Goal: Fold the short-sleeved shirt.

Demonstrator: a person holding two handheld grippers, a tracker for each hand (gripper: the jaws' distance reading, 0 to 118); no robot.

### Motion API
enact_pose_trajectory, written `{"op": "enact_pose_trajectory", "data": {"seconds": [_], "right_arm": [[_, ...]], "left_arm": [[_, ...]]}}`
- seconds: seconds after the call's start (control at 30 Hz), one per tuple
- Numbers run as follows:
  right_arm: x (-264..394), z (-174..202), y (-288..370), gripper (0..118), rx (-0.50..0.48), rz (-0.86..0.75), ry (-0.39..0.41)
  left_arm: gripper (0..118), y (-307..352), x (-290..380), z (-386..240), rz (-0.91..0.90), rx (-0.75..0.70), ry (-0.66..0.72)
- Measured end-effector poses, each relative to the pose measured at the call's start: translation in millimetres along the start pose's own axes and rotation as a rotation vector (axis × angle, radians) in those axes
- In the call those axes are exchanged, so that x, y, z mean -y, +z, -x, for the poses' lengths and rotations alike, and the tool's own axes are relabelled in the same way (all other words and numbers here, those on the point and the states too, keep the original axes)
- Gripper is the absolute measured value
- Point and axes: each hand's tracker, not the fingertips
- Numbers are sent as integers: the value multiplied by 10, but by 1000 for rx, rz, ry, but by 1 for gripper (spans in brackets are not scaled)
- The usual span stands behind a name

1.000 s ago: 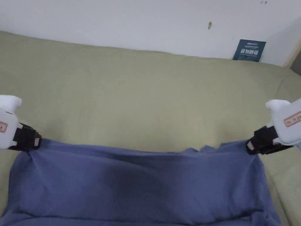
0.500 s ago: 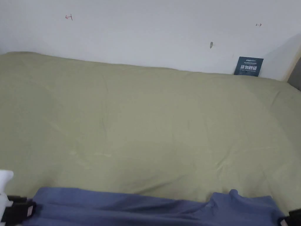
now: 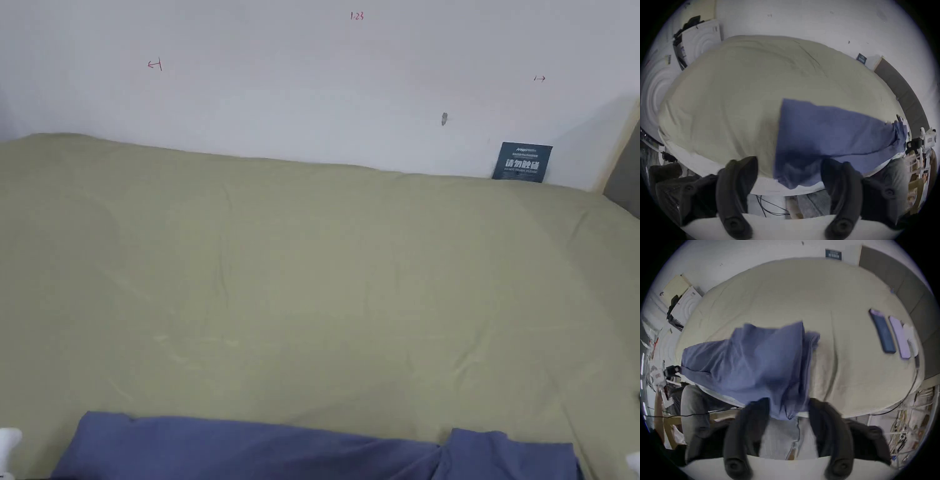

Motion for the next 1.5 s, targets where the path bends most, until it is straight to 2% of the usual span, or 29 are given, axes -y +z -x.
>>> {"op": "enact_pose_trajectory", "data": {"seconds": [0.03,0.07,0.17,0.27,0.3,0.33,0.37,0.4,0.43,0.5,0.53,0.6,0.63,0.67,0.7,0.73,0.77,0.83,0.93,1.07,1.23,1.3,1.4,1.43,1.5], "right_arm": [[4,38,154,69,14,-44,13],[17,95,319,74,14,-92,15],[-11,316,666,73,-46,-258,-28],[-57,739,847,72,-105,-378,-2],[-48,874,858,67,-84,-419,4],[-18,1038,852,56,-63,-444,19],[5,1155,835,36,-38,-460,33],[31,1259,807,0,-40,-468,41],[38,1338,763,0,-39,-459,51],[79,1380,633,0,-44,-461,65],[79,1411,594,0,-79,-417,87],[107,1458,536,0,-92,-402,90],[118,1461,521,0,-95,-400,96],[119,1445,524,0,-96,-395,95],[119,1420,528,0,-97,-388,95],[115,1403,545,0,-100,-385,94],[113,1363,555,0,-104,-385,92],[105,1288,568,0,-109,-384,82],[95,1245,589,0,-81,-384,79],[86,1226,588,0,-72,-373,74],[46,1259,559,0,-77,-364,77],[28,1274,541,0,-92,-365,72],[0,1311,490,0,-124,-358,72],[-14,1330,463,0,-131,-352,73],[-26,1365,411,0,-141,-342,80]], "left_arm": [[89,158,-19,29,-46,8,22],[89,323,-54,16,-98,14,53],[89,725,-214,-195,-238,14,83],[88,925,-295,-594,-342,35,46],[85,914,-297,-704,-366,39,35],[80,895,-276,-819,-373,52,22],[67,875,-263,-924,-370,60,2],[32,837,-256,-1028,-357,56,-27],[4,751,-242,-1058,-344,42,-62],[0,680,-213,-1163,-333,47,-88],[0,680,-200,-1180,-326,51,-90],[0,605,-188,-1136,-281,123,-76],[2,587,-196,-1081,-279,140,-77],[16,559,-213,-983,-273,150,-77],[59,500,-232,-819,-262,166,-69],[94,439,-252,-654,-239,224,-52],[110,339,-270,-434,-212,299,-7],[110,106,-286,-4,-154,450,58],[110,-146,-285,566,-179,643,188],[110,-482,-326,1003,-97,556,273],[110,-949,-229,879,121,677,350],[110,-932,-252,855,26,737,378],[108,-994,-242,827,67,858,525],[108,-1019,-241,737,80,920,516],[107,-1050,-221,511,134,911,392]]}}
